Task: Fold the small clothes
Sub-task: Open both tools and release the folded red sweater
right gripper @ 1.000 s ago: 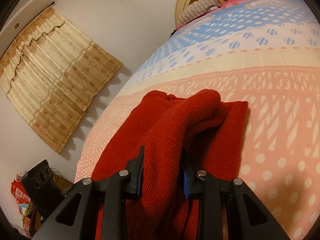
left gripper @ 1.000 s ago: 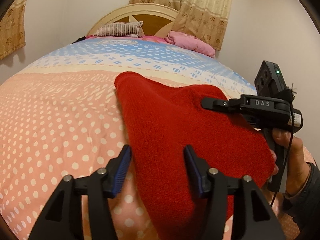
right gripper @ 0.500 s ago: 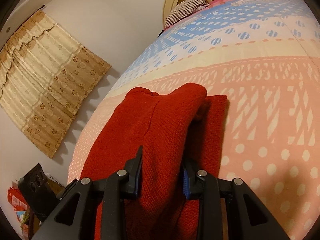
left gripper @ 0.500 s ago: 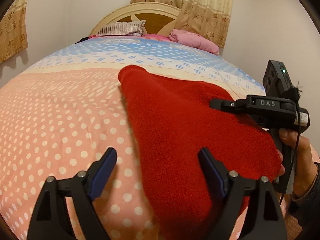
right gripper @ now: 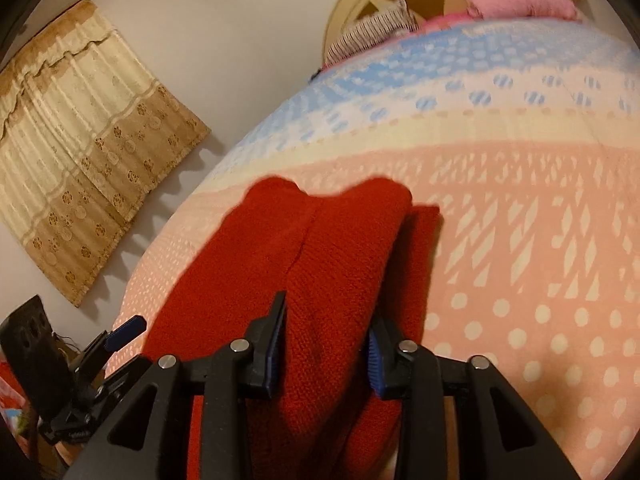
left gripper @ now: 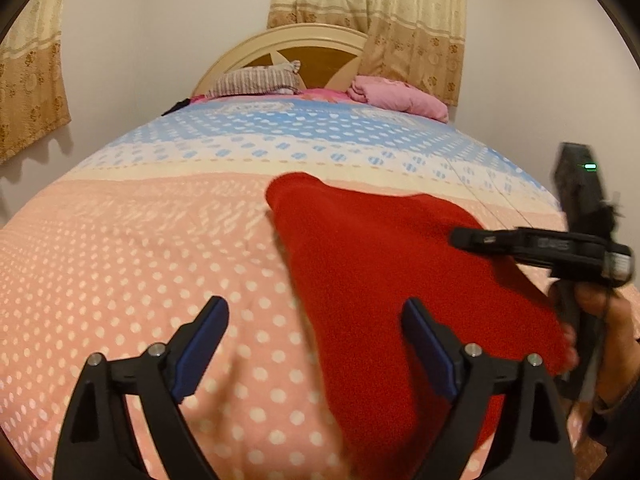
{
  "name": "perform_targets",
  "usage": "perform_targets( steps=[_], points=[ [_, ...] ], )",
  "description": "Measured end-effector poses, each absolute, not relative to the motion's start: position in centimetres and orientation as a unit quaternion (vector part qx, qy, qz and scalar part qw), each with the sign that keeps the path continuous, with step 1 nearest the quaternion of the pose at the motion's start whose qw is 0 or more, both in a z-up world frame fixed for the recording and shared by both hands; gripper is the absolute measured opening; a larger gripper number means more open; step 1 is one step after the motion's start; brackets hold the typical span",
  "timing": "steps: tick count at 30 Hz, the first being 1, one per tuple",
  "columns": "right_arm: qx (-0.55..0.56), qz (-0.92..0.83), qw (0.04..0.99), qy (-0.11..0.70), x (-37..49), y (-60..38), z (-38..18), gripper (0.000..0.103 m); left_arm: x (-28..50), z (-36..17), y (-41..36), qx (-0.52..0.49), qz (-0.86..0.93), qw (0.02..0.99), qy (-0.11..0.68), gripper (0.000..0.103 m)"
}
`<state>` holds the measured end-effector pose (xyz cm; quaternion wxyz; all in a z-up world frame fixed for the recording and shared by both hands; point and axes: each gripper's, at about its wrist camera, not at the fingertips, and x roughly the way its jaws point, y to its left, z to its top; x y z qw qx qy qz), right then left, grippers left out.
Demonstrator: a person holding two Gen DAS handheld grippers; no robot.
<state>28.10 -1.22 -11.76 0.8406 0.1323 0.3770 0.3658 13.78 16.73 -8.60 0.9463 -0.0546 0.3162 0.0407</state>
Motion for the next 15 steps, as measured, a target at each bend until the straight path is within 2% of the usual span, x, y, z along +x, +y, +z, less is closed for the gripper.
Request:
perform_targets(
  steps=[6, 8, 11, 15],
  points=[
    [0.092, 0.391, 0.862, 0.309, 24.4, -0.3, -7.5, 0.040, 15.2, -9.3, 17.9, -0.065, 0.055, 0.943, 0.321, 0.095],
    [0.062, 0.405, 0.861, 0.303, 23.3, 0.8, -7.0, 0.045, 15.4, -9.8, 17.7, -0.061, 0.057, 0.941, 0.328, 0.097],
    [0.015, 0.362, 0.884, 0.296, 22.3, 1.1, -7.3, 0.045, 15.5, -10.6, 17.4, -0.064, 0.053, 0.938, 0.336, 0.098],
    [0.026, 0.314, 0.913, 0.258, 21.3, -1.0, -6.2, 0.045, 15.7, -11.2, 16.9, -0.064, 0.051, 0.937, 0.340, 0.100]
  ],
)
